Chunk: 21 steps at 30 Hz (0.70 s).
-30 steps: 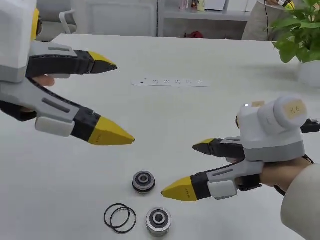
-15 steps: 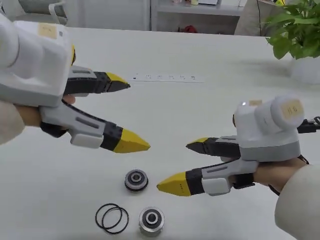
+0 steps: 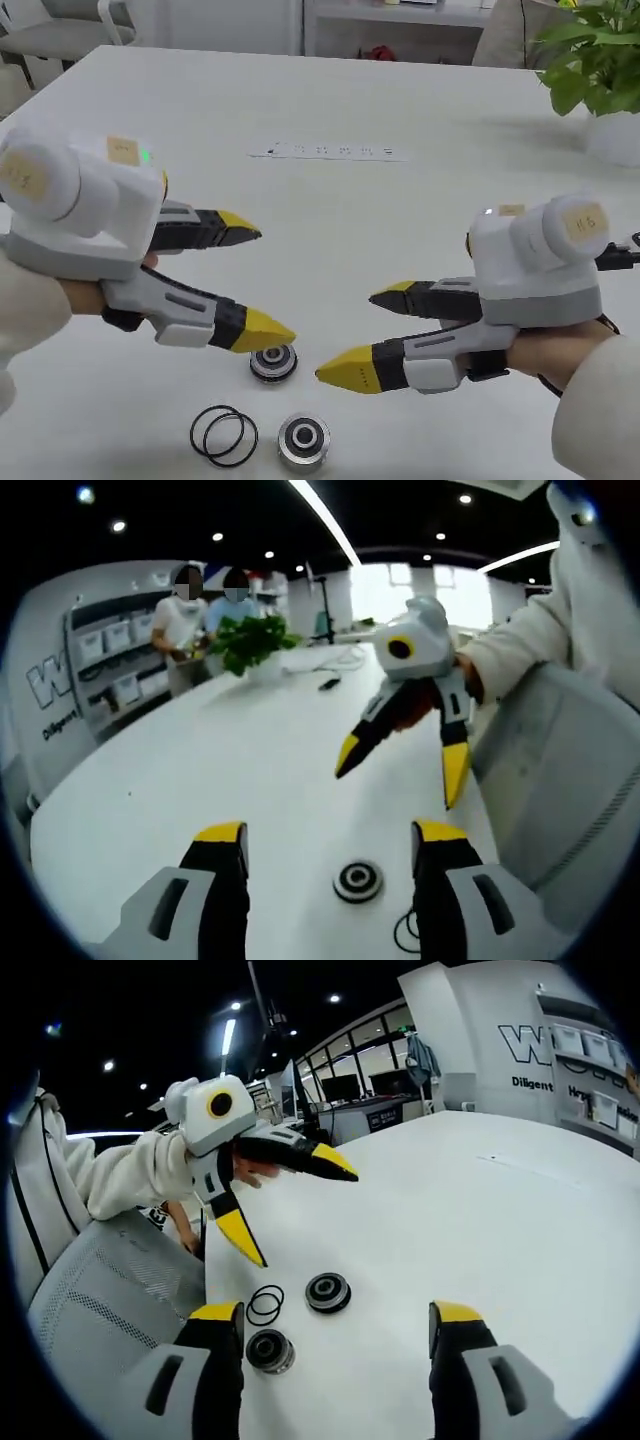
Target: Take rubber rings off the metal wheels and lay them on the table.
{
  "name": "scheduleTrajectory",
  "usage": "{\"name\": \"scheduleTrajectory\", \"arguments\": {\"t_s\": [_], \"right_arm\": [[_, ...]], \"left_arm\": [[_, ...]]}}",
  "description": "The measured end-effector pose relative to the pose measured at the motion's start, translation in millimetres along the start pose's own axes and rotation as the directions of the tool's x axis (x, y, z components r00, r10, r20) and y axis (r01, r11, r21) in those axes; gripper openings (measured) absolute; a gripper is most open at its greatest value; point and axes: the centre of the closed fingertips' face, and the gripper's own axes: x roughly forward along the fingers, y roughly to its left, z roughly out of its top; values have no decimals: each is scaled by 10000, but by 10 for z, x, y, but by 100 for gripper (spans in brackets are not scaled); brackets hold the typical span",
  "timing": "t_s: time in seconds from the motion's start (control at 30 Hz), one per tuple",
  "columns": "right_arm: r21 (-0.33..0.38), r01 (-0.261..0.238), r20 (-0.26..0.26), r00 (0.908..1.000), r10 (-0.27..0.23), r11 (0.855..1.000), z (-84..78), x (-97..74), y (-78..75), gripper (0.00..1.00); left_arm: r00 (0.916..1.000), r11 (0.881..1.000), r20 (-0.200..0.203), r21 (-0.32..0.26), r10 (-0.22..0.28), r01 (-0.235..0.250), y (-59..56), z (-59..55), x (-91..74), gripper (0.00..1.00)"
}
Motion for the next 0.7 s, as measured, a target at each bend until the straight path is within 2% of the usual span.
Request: {"name": "scheduleTrajectory", "arguments": {"t_s": [0.2,0.33,0.5,0.7], "right_arm": [[-20,-49,-34,10000,49,10000,-9,9,0,71],[-46,-59,-67,10000,59,10000,-16,12,-2,71],[-37,-47,-87,10000,47,10000,-23,10,-10,70],[-74,-50,-168,9998,49,10000,-48,14,-18,68]], "left_arm": [[9982,9998,-568,103,-178,184,-81,-222,79,52],[9966,9998,-790,46,-211,215,-97,-318,102,47],[9961,9998,-861,-12,-184,184,-111,-366,126,41],[9941,9993,-1016,25,-379,384,-178,-428,179,36]]}}
